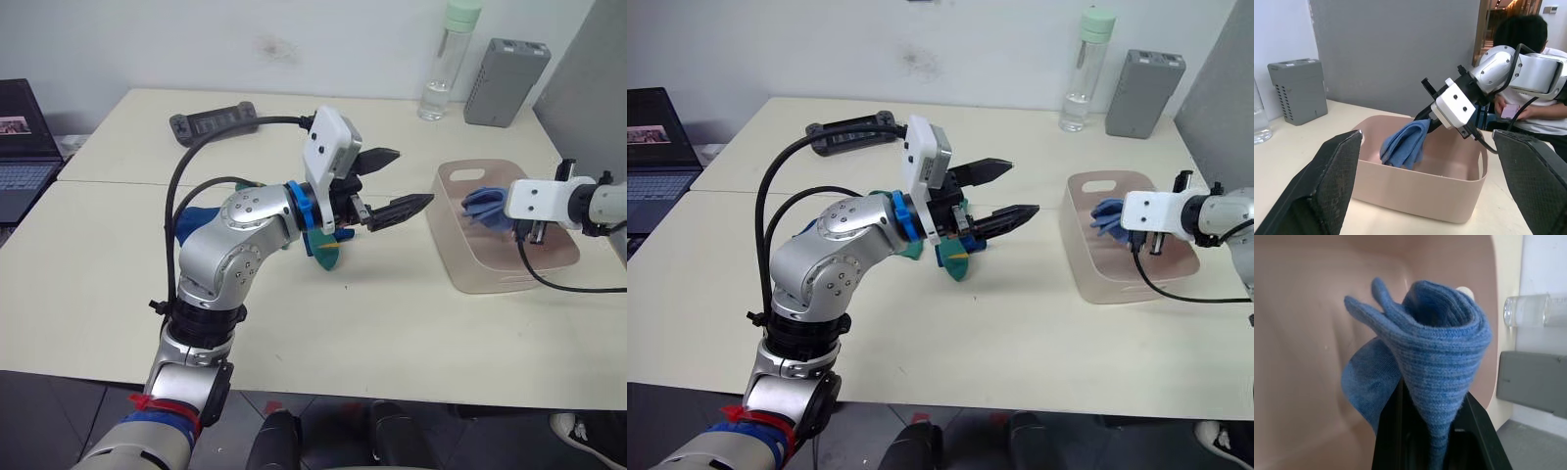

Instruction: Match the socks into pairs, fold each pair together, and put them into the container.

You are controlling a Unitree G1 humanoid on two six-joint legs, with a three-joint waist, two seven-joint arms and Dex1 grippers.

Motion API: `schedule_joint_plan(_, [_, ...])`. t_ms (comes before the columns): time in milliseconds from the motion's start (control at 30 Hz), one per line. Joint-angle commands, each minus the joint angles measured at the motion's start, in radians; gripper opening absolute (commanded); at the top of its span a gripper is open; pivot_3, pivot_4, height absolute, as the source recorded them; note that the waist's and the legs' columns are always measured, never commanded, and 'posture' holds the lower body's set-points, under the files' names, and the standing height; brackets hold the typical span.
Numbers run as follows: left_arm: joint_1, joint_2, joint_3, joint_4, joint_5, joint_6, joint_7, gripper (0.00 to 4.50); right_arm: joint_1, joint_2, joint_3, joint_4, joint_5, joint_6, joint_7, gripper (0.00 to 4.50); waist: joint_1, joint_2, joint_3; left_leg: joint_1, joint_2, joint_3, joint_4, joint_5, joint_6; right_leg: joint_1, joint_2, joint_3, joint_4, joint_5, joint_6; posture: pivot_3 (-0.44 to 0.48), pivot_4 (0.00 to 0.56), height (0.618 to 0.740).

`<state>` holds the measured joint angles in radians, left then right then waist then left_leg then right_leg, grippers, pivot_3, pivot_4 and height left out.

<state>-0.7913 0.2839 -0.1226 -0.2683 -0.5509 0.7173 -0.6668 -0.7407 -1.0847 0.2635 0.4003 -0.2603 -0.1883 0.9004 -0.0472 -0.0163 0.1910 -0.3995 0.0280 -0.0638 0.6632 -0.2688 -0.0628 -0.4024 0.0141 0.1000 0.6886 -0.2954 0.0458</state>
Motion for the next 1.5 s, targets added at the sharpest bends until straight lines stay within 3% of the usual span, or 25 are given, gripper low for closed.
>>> schedule_joint_plan(33, [-0.003, 0.007, -0.001, -0.047, -0.014, 0.007, -0.007, 4.44, -0.002, 0.018, 0.004, 0.033, -0.040, -0.047, -0.001, 0.00, -0.001, 0.000, 0.000, 0.000, 0.000, 0.000, 0.000, 0.000, 0.000, 0.000, 0.000, 0.000, 0.000, 0.000, 0.000, 0.000, 0.150, 0.740])
schedule_joint_plan(133, [-0.002, 0.017, -0.003, -0.051, -0.012, 0.015, -0.013, 4.44, -0.001, 0.034, 0.006, 0.056, -0.047, -0.054, 0.033, 0.00, -0.001, 0.000, 0.000, 0.000, 0.000, 0.000, 0.001, 0.000, 0.000, 0.000, 0.000, 0.000, 0.001, 0.000, 0.000, 0.000, 0.150, 0.740])
schedule_joint_plan(433, [-0.001, 0.047, -0.010, -0.046, -0.001, 0.003, -0.040, 4.50, -0.051, 0.037, 0.008, 0.095, -0.018, -0.053, 0.200, 3.10, -0.002, 0.000, 0.000, 0.000, 0.000, 0.000, 0.001, 0.001, 0.000, 0.000, 0.000, 0.000, 0.003, 0.000, 0.000, 0.000, 0.150, 0.740])
schedule_joint_plan(567, [-0.010, 0.059, -0.001, -0.026, 0.001, -0.005, -0.056, 4.50, -0.094, 0.016, 0.001, 0.081, 0.031, -0.013, 0.362, 4.46, -0.002, 0.000, 0.000, 0.001, 0.000, 0.000, 0.001, 0.000, 0.001, 0.000, 0.000, 0.000, 0.004, 0.000, 0.000, 0.000, 0.150, 0.740])
schedule_joint_plan(867, [0.001, 0.062, -0.017, -0.013, 0.027, -0.034, -0.071, 4.50, -0.294, -0.036, 0.015, 0.126, 0.049, 0.037, 0.658, 4.46, -0.003, 0.000, 0.000, 0.001, 0.000, -0.001, 0.002, 0.000, 0.001, 0.000, -0.001, 0.000, 0.005, 0.000, 0.000, 0.000, 0.150, 0.740])
schedule_joint_plan(1000, [0.026, 0.093, 0.011, -0.024, 0.028, -0.026, -0.067, 4.50, -0.426, 0.026, -0.011, 0.211, 0.045, 0.037, 0.581, 4.46, -0.009, 0.001, 0.000, 0.002, 0.000, 0.001, 0.002, 0.000, 0.002, -0.001, -0.001, 0.000, 0.006, 0.000, 0.000, 0.000, 0.150, 0.740])
schedule_joint_plan(1100, [0.065, 0.130, 0.032, -0.038, 0.038, -0.036, -0.063, 4.50, -0.450, 0.117, -0.067, 0.223, 0.097, 0.085, 0.469, 4.46, -0.019, 0.001, 0.000, 0.003, 0.001, 0.001, 0.001, 0.000, 0.002, -0.001, -0.001, 0.000, 0.008, 0.000, -0.001, 0.000, 0.150, 0.740])
schedule_joint_plan(1200, [0.149, 0.171, 0.107, -0.061, 0.056, -0.065, -0.019, 4.50, -0.363, 0.244, -0.180, 0.057, 0.233, 0.287, 0.360, 4.46, -0.021, 0.001, 0.000, 0.003, 0.001, 0.000, 0.001, 0.001, 0.001, -0.001, 0.000, 0.000, 0.009, 0.000, -0.001, 0.000, 0.150, 0.740])
schedule_joint_plan(1333, [0.268, 0.207, 0.193, -0.101, 0.079, -0.087, 0.047, 4.50, -0.181, 0.425, -0.294, -0.304, 0.374, 0.619, 0.154, 4.46, -0.012, 0.001, 0.000, 0.000, 0.002, -0.004, 0.002, 0.001, 0.001, -0.003, -0.002, -0.002, 0.010, 0.000, -0.001, 0.000, 0.150, 0.740])
schedule_joint_plan(1500, [0.449, 0.220, 0.280, -0.155, 0.122, -0.150, 0.116, 4.50, 0.054, 0.625, -0.318, -0.645, 0.459, 0.871, -0.080, 4.46, 0.009, 0.001, -0.001, -0.002, 0.001, -0.010, 0.002, 0.001, 0.001, -0.003, -0.003, -0.004, 0.010, 0.000, -0.001, 0.000, 0.150, 0.740])
